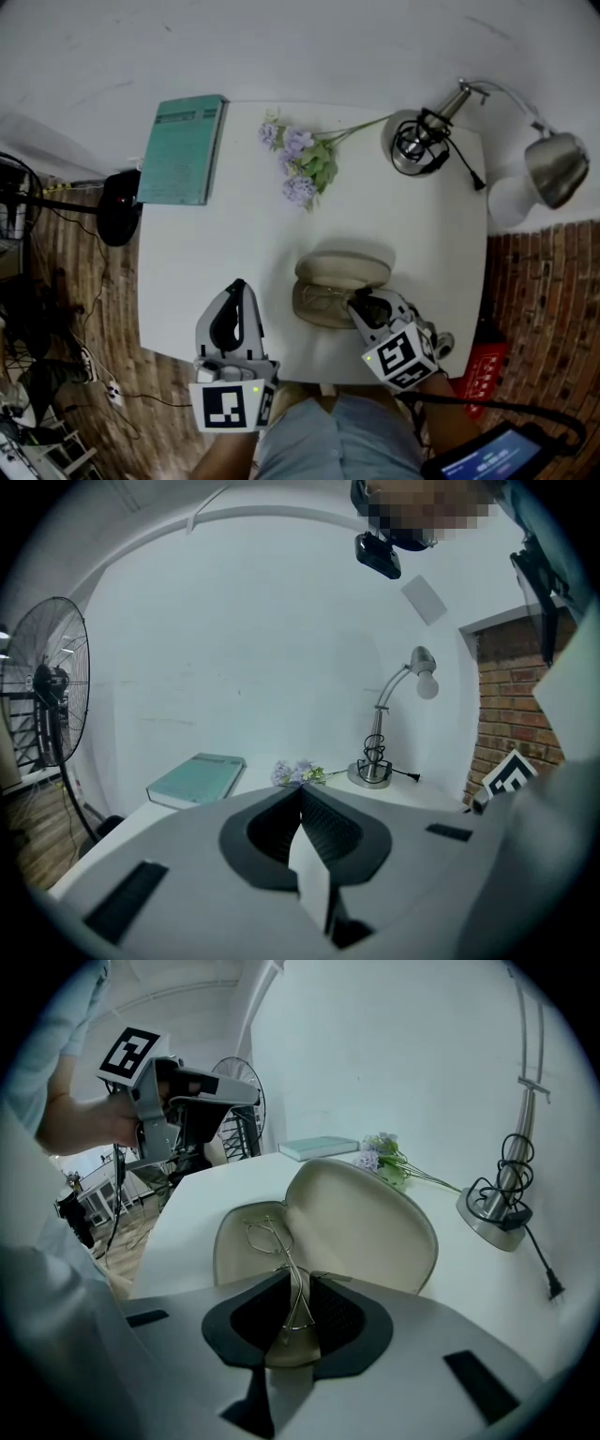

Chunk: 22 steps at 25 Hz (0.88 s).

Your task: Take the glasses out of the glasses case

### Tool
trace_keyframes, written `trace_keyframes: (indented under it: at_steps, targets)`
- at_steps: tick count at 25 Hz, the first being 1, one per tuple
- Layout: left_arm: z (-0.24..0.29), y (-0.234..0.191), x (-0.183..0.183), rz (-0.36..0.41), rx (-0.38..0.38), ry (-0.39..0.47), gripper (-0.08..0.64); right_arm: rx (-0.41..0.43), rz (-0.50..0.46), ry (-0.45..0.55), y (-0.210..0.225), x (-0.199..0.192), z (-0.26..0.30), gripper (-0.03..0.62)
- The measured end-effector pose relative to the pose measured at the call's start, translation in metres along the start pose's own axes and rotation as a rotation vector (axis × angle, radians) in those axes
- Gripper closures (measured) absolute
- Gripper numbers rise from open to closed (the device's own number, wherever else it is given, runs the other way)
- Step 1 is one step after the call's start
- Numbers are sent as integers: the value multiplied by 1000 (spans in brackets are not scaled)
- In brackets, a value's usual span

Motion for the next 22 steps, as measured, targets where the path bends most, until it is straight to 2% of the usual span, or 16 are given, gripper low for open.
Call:
trace_keyframes:
  at_steps: [8, 22]
  targets:
    - [-1, 0, 3, 5, 7, 7, 554, -8, -82, -51, -3, -1, 0, 543]
    - [-4, 10, 29, 39, -1, 57, 554, -67, -42, 40, 17, 17, -16, 551]
Point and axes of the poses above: the fingertips, and each gripper's own axes: z forward along the fingers, y to its right, x out of its top, the point moved 3 cm from there along -z, backward along the fingers, and after that the axes turned 1 degree about -y, right-handed, at the moved point
